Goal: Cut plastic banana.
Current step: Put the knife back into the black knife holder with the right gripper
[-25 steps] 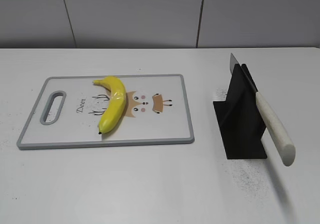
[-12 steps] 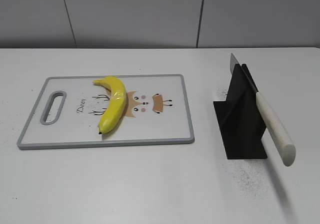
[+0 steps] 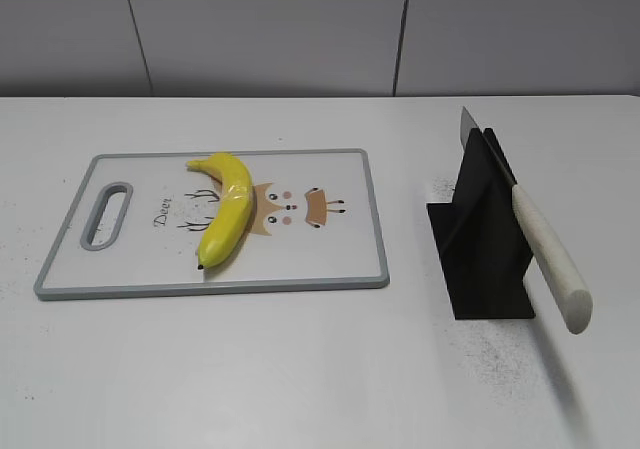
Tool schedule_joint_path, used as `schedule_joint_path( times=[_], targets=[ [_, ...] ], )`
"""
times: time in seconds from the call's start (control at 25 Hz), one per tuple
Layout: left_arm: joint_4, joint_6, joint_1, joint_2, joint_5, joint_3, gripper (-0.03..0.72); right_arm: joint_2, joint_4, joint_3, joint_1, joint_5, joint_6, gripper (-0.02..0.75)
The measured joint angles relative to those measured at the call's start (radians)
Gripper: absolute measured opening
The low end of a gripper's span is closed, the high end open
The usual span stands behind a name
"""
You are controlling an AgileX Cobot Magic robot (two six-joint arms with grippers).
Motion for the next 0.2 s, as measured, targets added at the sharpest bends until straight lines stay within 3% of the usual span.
schedule_joint_path(
  times=[0.2],
  targets=[
    [0.000, 0.000, 0.000, 0.000, 0.000, 0.000, 0.577, 0.000, 0.000, 0.000, 0.000, 0.000, 0.000, 0.479]
  ],
)
